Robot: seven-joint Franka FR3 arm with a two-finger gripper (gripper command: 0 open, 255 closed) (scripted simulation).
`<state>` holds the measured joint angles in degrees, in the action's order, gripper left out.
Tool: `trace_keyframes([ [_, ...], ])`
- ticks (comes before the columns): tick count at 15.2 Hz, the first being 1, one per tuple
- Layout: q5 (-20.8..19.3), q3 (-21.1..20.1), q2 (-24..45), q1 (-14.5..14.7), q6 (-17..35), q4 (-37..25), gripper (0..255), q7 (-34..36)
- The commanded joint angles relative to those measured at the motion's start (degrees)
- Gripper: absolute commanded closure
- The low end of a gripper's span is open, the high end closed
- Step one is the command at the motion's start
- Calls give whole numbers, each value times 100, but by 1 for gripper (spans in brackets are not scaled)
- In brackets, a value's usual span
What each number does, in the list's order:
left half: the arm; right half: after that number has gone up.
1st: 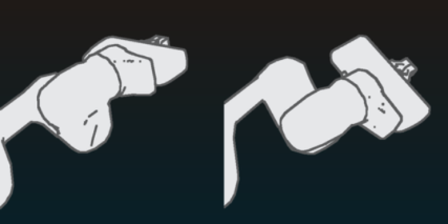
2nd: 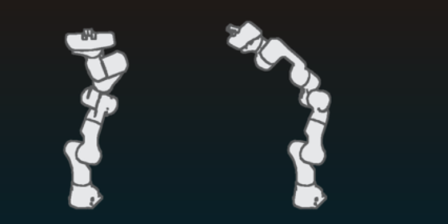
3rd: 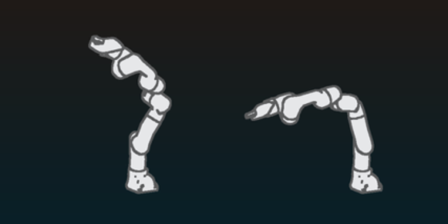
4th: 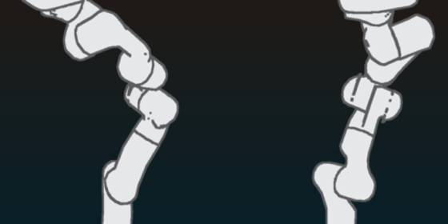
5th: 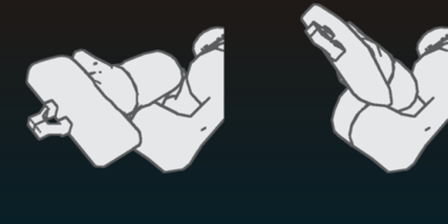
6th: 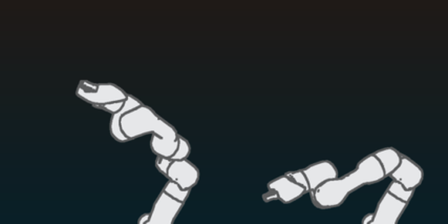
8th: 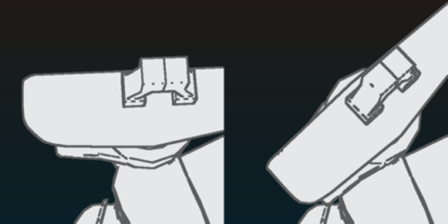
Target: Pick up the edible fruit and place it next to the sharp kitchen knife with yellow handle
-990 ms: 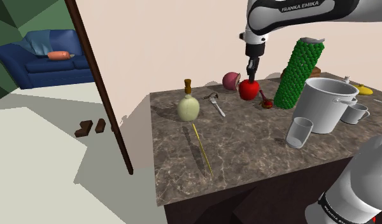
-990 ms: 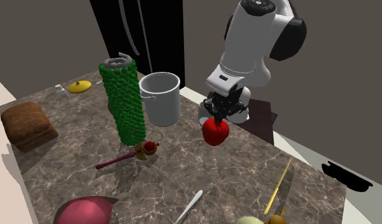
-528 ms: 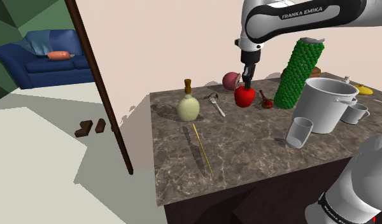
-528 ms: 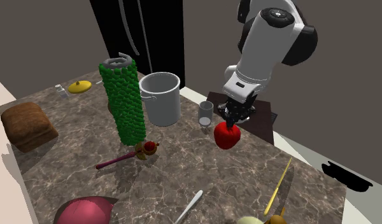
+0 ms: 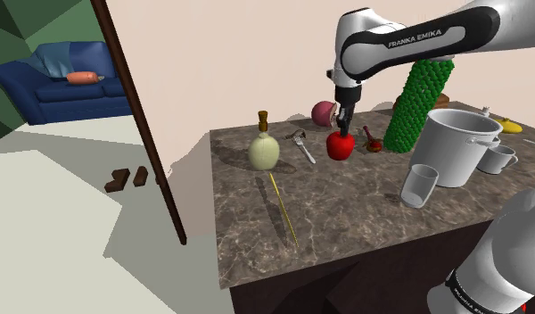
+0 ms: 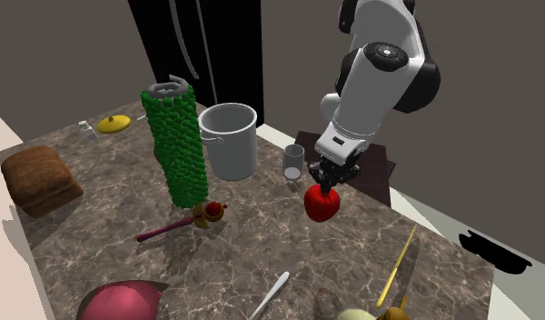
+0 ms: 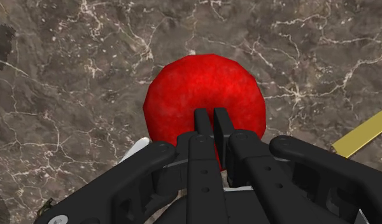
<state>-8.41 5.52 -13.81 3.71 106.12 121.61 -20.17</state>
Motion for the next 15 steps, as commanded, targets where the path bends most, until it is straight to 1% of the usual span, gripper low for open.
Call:
trace_keyframes([
  [1,-5,3,30,-1,158,124,255,18],
  [15,-55,39,324,-20,1247,925,255,130],
])
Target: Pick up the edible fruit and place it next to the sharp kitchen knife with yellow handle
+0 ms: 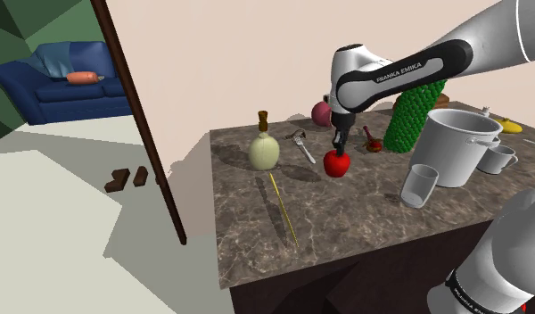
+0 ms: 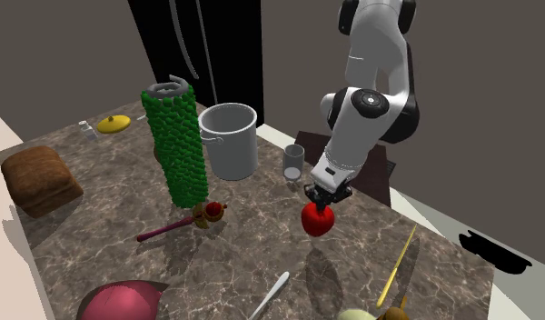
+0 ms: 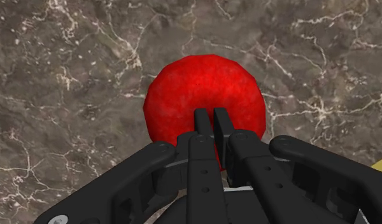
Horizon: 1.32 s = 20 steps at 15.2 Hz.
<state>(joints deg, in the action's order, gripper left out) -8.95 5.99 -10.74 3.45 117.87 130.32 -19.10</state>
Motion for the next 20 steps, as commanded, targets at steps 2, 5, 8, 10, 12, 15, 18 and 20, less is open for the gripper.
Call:
trace_keyframes([
  [2,-10,-2,80,3,231,150,255,40],
  [5,-21,4,173,-1,446,273,255,62],
  [8,-21,4,174,-1,446,272,255,62],
  [10,-21,4,174,-1,446,272,255,62],
  [12,-21,4,174,-1,446,272,255,62],
  [15,-21,4,174,-1,446,272,0,62],
  [18,-21,4,174,-1,446,272,0,62],
  [20,6,-28,22,23,48,29,0,53],
])
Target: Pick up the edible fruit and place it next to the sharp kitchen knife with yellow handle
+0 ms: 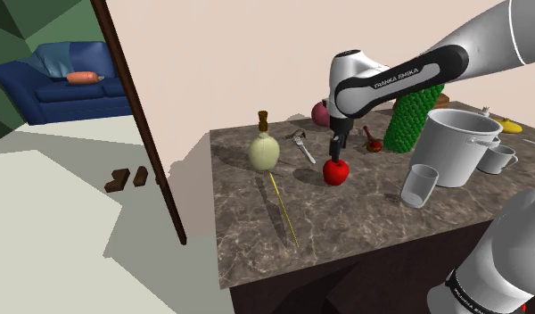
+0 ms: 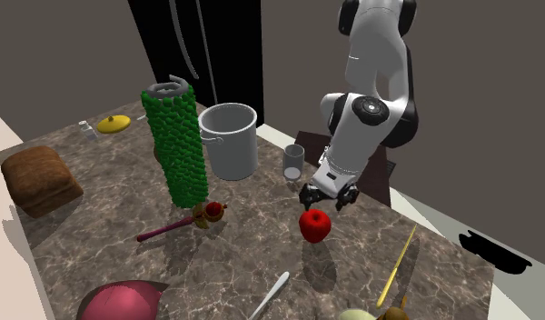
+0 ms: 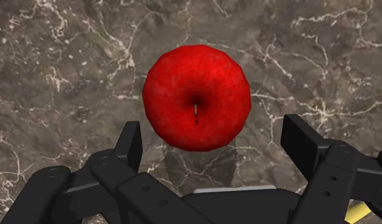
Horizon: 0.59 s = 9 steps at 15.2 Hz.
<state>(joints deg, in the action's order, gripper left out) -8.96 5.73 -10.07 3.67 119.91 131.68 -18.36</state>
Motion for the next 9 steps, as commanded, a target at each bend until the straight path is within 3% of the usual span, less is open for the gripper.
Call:
trace_keyframes([
  [1,21,-18,-109,13,-354,-240,0,-25],
  [9,31,-31,-153,21,-509,-349,0,-28],
])
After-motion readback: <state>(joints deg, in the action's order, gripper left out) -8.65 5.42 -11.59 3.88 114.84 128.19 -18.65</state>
